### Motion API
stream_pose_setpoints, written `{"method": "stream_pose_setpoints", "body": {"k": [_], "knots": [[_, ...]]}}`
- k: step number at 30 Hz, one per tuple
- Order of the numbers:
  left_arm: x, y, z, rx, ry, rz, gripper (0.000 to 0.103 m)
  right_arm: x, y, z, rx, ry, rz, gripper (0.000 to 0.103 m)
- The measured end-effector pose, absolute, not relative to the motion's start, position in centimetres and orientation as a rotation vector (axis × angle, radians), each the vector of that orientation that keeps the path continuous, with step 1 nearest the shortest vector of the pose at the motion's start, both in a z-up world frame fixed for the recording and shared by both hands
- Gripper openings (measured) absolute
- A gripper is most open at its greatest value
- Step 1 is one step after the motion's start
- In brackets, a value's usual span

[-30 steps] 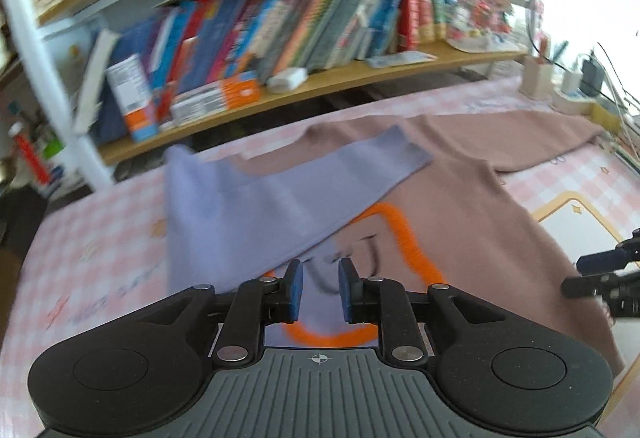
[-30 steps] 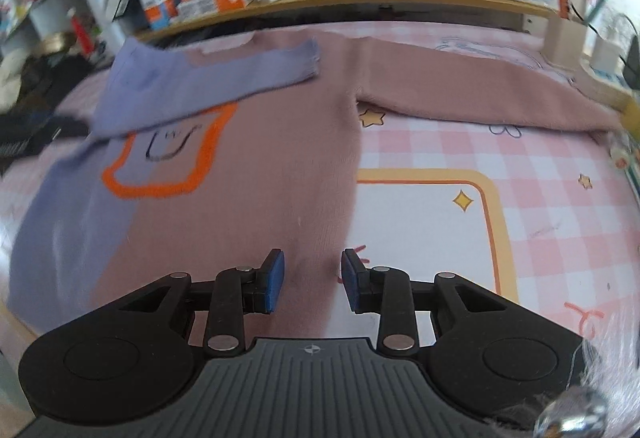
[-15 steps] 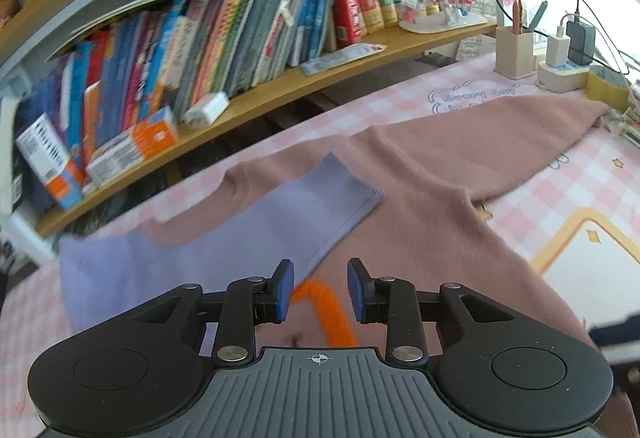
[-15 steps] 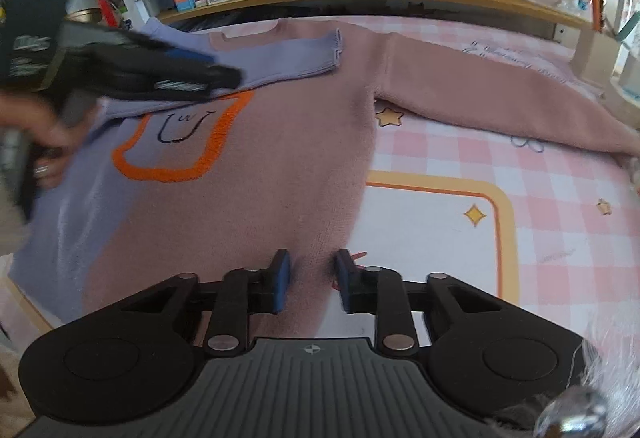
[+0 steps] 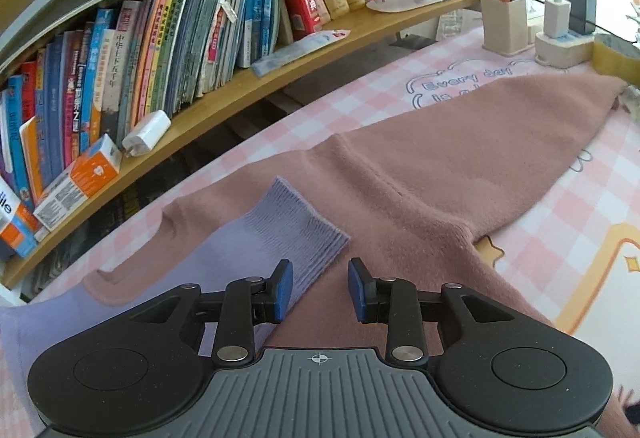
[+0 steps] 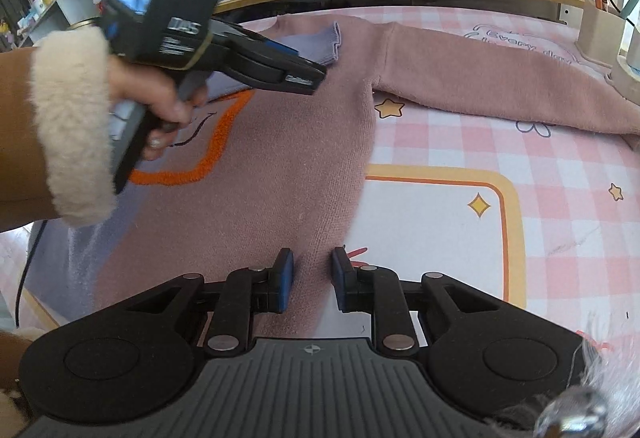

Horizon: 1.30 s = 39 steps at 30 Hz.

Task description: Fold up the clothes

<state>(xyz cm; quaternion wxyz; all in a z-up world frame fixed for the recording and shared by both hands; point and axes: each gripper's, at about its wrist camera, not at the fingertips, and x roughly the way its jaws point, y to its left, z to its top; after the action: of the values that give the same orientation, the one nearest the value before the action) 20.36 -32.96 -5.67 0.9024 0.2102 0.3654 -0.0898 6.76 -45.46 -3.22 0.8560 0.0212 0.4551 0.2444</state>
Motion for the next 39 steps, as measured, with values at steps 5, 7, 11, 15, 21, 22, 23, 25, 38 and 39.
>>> {"method": "stream_pose_setpoints", "body": {"k": [5,7,11,15,21,22,23,25,38,39], "knots": [[21.2,-33.7,-6.1,0.451,0.713,-0.143,0.042,6.7,-45.4,-3.2,0.043,0.956,0.514,0.02],[21.5,-33.9,-6.3,0.472,0.699,-0.121,0.042,6.7,-45.3,-3.2,0.04,0.956,0.513,0.02],[21.5,-33.3,-6.3,0.486,0.678,-0.062,0.006,6.8,-45.3,-3.2,0.03,0.96,0.515,0.02],[21.1,-30.6,-4.9,0.427,0.64,0.004,0.004,6.9,-45.3,-3.1,0.026,0.967,0.513,0.019],[18.1,-21.5,0.6,0.263,0.531,0.129,0.004,6.7,-44.4,-3.0,-0.017,0.966,0.478,0.019],[17.5,-19.6,1.4,0.242,0.52,0.151,0.004,6.6,-44.2,-3.0,-0.027,0.965,0.471,0.019],[16.9,-17.7,2.1,0.228,0.514,0.177,0.004,6.5,-44.0,-3.0,-0.036,0.963,0.463,0.019],[15.6,-14.0,3.3,0.205,0.506,0.226,0.004,6.4,-43.6,-3.0,-0.056,0.96,0.448,0.019],[9.9,2.5,4.7,0.196,0.542,0.429,0.004,5.9,-41.4,-3.0,-0.087,0.96,0.302,0.023],[9.7,2.9,4.4,0.195,0.548,0.424,0.004,5.9,-41.3,-3.0,-0.084,0.961,0.289,0.023]]}}
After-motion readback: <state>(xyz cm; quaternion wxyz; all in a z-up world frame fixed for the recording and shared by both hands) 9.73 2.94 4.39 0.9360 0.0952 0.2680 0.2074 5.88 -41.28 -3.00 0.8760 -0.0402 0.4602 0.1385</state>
